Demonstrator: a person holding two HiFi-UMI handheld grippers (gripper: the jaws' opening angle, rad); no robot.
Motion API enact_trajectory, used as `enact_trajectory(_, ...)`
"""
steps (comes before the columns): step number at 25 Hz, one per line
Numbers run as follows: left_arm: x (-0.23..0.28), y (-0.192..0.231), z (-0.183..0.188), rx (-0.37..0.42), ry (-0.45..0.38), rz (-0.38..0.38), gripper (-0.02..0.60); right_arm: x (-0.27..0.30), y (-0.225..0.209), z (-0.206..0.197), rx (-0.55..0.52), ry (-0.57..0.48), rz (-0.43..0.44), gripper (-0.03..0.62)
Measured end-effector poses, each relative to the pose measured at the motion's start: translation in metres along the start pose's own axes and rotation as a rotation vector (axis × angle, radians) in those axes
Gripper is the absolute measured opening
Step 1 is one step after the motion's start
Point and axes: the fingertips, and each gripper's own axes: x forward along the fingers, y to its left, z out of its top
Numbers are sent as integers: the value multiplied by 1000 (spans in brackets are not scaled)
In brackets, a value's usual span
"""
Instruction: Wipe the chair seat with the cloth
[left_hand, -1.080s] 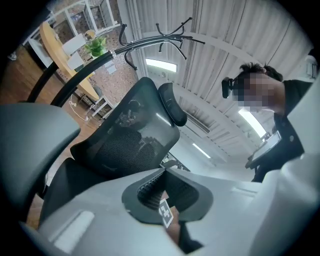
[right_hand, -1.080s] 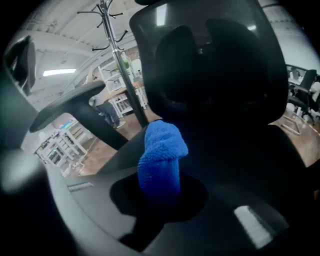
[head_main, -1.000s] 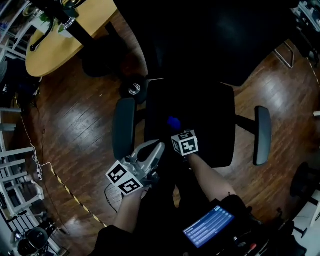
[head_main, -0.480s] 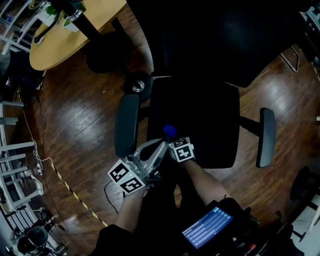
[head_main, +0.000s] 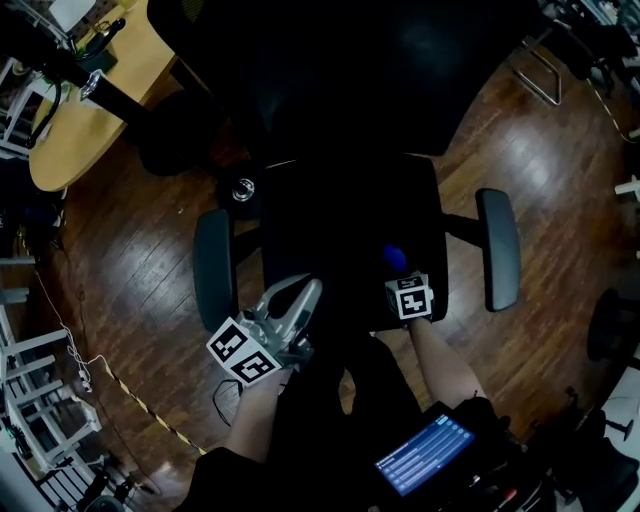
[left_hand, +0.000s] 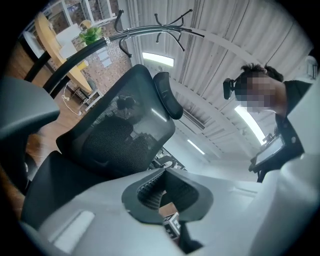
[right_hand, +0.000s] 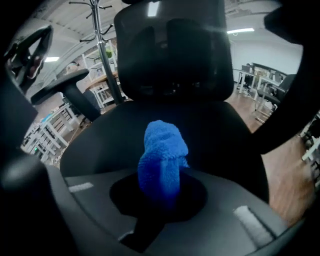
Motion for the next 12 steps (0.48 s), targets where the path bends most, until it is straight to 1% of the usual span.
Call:
enact_trajectory(3,7,-6,-4,9,17,-15,5,-20,-36,-11,29,7,-61,38)
enact_trajectory(5,10,-9,-4,14,21,-24,5,-28,-49,-16,35,12,-80,38)
enact_trajectory(8,10,-13,-2,16,23,-31,5,-32,-53,-20,26,21,-96,38)
enact_trajectory(12,5,-8,1,30,24,-16,5,-32,-55,-17,8,16,-115,38)
